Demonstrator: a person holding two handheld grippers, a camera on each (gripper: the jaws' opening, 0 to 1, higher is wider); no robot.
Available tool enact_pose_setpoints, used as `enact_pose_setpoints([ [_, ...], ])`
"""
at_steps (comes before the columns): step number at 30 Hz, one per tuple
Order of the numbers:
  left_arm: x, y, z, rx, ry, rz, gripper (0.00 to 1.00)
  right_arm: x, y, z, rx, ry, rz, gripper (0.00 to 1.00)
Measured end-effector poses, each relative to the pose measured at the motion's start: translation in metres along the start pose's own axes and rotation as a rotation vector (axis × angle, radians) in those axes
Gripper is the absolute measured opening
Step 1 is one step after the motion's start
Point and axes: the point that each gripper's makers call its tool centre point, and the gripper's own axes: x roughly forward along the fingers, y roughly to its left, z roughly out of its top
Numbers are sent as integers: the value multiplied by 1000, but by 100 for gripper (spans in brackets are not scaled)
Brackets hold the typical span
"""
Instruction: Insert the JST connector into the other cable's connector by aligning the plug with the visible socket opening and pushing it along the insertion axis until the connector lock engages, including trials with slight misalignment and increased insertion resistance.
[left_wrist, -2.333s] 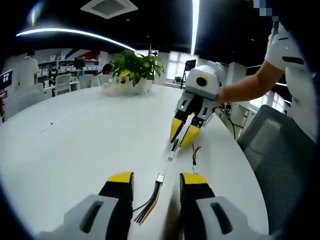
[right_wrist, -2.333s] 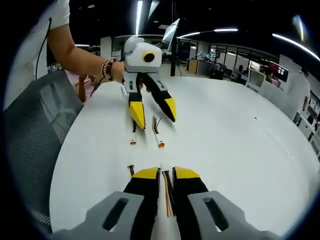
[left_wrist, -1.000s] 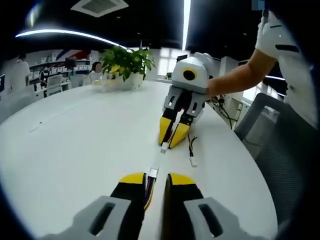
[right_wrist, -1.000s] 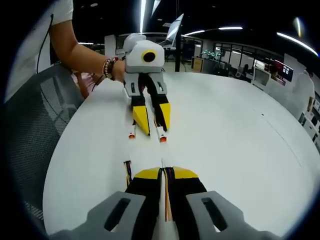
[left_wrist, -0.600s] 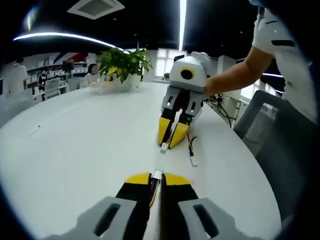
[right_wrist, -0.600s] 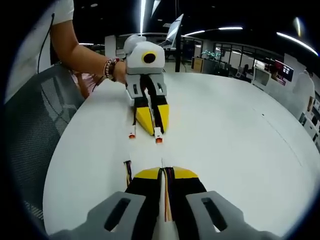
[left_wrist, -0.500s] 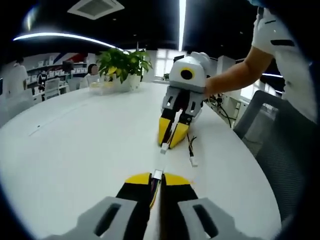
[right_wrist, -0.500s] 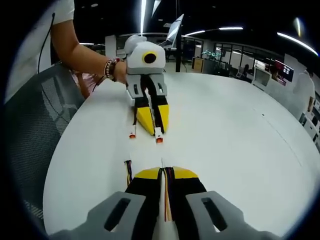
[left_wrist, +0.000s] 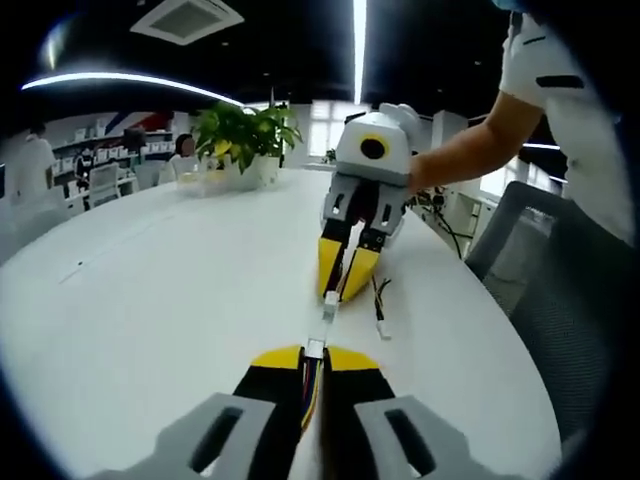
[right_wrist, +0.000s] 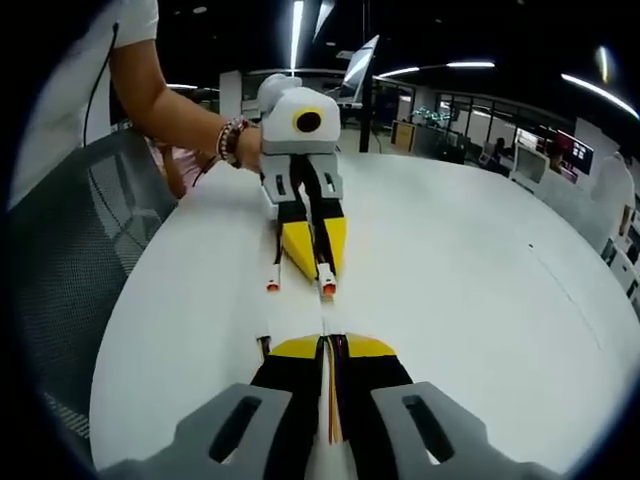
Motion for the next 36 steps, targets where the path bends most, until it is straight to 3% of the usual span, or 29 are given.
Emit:
enact_pose_setpoints([
  [11,3,-9,10,20,-8,-7,1,5,-1,15,-28,-25,2,4],
  [36,3,-1,5,7,-3,-7,1,13,-6,11,-45,-16,17,4],
])
